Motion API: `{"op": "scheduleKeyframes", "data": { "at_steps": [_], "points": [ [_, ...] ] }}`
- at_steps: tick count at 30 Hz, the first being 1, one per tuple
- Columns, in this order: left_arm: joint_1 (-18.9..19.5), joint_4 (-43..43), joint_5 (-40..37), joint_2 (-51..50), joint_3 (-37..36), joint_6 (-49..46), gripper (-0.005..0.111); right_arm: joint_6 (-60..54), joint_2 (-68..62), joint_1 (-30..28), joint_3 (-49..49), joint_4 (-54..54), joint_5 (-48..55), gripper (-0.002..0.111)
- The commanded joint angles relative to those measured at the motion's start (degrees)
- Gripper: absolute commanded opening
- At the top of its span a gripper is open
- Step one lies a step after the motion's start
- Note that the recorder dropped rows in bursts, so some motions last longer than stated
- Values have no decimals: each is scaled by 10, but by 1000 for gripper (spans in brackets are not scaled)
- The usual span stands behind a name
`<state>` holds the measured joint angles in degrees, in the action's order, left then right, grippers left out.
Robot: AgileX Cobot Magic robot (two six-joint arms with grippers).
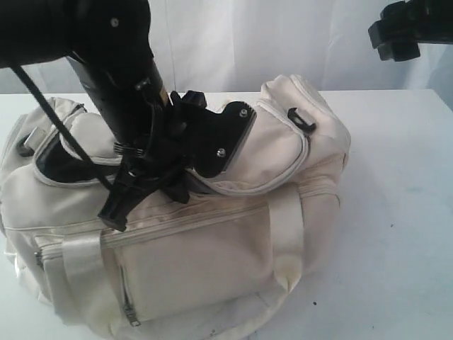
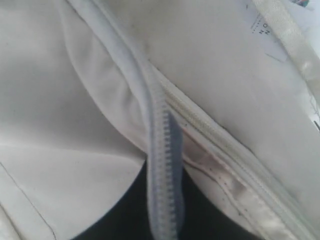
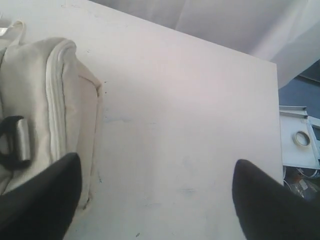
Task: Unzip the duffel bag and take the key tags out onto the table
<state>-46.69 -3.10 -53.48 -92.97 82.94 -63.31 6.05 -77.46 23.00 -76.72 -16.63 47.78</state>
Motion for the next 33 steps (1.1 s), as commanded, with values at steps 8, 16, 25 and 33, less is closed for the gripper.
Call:
{"op": "scheduleKeyframes", "data": {
  "at_steps": [8,16,25,33],
  "points": [
    [-8,-6,-89,26,-3,34,0,-175,5,-2,3,209,23,76],
    [-6,-19,-50,26,-3,111,28,-301,5,-2,3,344,50,74],
    [-4,-12,0,26,-3,152,55,-296,-56,-2,3,429,73,61],
    [-4,-10,39,26,-3,189,50,-281,-92,-2,3,447,142,61]
  ]
}}
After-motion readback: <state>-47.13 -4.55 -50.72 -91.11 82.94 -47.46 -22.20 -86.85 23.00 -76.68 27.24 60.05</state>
